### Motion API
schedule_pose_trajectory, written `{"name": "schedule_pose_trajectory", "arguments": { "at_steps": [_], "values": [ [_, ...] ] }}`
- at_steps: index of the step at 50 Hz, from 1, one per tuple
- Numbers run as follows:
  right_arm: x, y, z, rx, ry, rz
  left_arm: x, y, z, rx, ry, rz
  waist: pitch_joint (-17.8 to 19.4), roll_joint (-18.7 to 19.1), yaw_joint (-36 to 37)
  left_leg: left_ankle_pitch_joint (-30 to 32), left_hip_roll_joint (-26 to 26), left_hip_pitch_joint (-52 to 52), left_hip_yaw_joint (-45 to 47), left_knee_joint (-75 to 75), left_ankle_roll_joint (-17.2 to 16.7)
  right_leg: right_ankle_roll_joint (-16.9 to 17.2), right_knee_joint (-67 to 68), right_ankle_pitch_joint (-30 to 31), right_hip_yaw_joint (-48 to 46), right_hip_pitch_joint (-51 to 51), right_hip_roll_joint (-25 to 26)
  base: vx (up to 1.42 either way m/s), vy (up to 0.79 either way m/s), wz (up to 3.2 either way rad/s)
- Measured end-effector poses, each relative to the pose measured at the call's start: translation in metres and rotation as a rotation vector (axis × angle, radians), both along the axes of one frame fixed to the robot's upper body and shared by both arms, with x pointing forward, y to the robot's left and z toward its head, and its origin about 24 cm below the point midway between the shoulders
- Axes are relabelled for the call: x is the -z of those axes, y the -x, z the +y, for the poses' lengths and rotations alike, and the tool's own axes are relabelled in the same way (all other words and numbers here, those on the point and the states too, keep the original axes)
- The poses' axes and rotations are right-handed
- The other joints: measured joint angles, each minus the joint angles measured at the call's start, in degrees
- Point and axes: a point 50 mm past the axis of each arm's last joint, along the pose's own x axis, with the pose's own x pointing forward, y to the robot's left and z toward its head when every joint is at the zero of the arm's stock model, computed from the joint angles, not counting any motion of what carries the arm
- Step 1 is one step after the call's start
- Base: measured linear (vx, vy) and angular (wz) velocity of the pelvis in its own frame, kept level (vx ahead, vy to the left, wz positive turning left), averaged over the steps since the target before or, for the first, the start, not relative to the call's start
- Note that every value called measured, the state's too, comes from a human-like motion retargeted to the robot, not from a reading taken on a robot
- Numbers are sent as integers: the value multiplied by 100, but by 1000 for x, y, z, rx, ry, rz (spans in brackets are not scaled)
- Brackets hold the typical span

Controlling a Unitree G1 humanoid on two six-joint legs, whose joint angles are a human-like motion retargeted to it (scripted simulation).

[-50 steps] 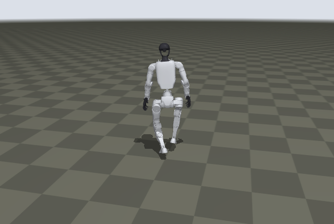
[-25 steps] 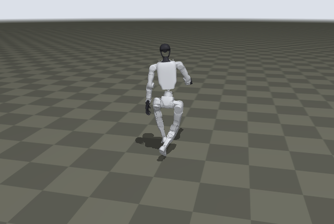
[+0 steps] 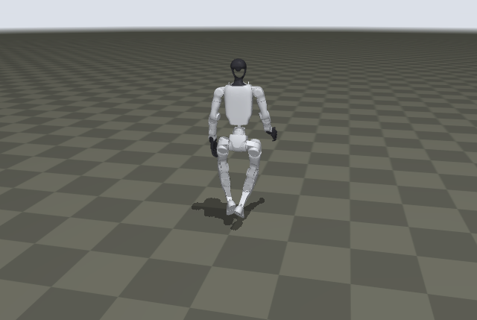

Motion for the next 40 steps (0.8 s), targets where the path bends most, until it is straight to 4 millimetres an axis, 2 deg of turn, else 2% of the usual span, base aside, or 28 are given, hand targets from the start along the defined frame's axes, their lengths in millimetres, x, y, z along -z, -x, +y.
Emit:
{"name": "schedule_pose_trajectory", "arguments": {
  "at_steps": [4,8,10,13,15,17,20,25,30,33,35,40],
  "values": [
    [-23,-22,-12,54,38,-117,-5,-12,7,10,-31,-43,177,76,200,118,191,-306,-135,261,-53,-49,-124,-158,83,297,359,0,-7,-1],
    [-47,-39,-24,125,65,-235,-9,-20,13,14,-63,-77,210,15,287,444,61,-819,-132,111,-225,-142,-142,-339,208,551,482,-3,-5,32],
    [-59,-46,-31,169,80,-292,-10,-22,15,24,-80,-85,195,-37,316,678,-38,-1121,-132,-9,-330,-367,-135,-778,237,663,476,-4,-4,36],
    [-75,-55,-41,234,108,-367,-12,-27,19,52,-115,-97,223,-102,341,957,-141,-1505,-188,-144,-430,-908,-181,-2108,214,862,449,-4,-4,28],
    [-80,-58,-44,261,124,-390,-13,-30,20,78,-136,-100,265,-140,343,1189,-158,-1637,-152,-234,-530,-1136,-190,-2647,192,938,417,-4,-2,19],
    [-77,-56,-45,280,131,-380,-13,-31,20,83,-139,-98,244,-185,309,1450,-162,-1659,-65,-372,-642,-1206,-242,-2767,193,923,373,-2,-1,9],
    [-59,-42,-41,267,125,-307,-10,-28,17,86,-123,-79,83,-261,233,1687,-262,-1641,101,-654,-814,-1108,-335,-2610,216,790,254,0,0,0],
    [-28,-14,-34,209,104,-168,-10,-28,15,92,-109,-68,-195,-348,91,1904,-409,-1579,322,-951,-814,-902,-406,-2137,133,533,-4,-4,2,8],
    [-4,14,-29,173,77,-52,-14,-38,18,97,-122,-98,-302,-371,6,1886,-515,-1498,273,-1037,-814,-808,-499,-2006,84,452,-112,-7,-2,-4],
    [6,29,-27,164,56,1,-19,-49,21,84,-129,-132,-299,-343,4,1639,-465,-1411,64,-913,-814,-836,-604,-2038,35,502,-63,-5,-7,-21],
    [11,37,-26,161,44,26,-22,-57,23,73,-134,-161,-257,-295,35,1391,-362,-1338,-68,-737,-692,-873,-670,-2122,-22,581,5,-4,-7,-31],
    [15,42,-27,142,36,49,-30,-71,26,43,-142,-220,-24,-133,175,741,-20,-1086,-348,-220,-382,-950,-825,-2303,-114,902,254,-3,-4,-34]
  ]
}}
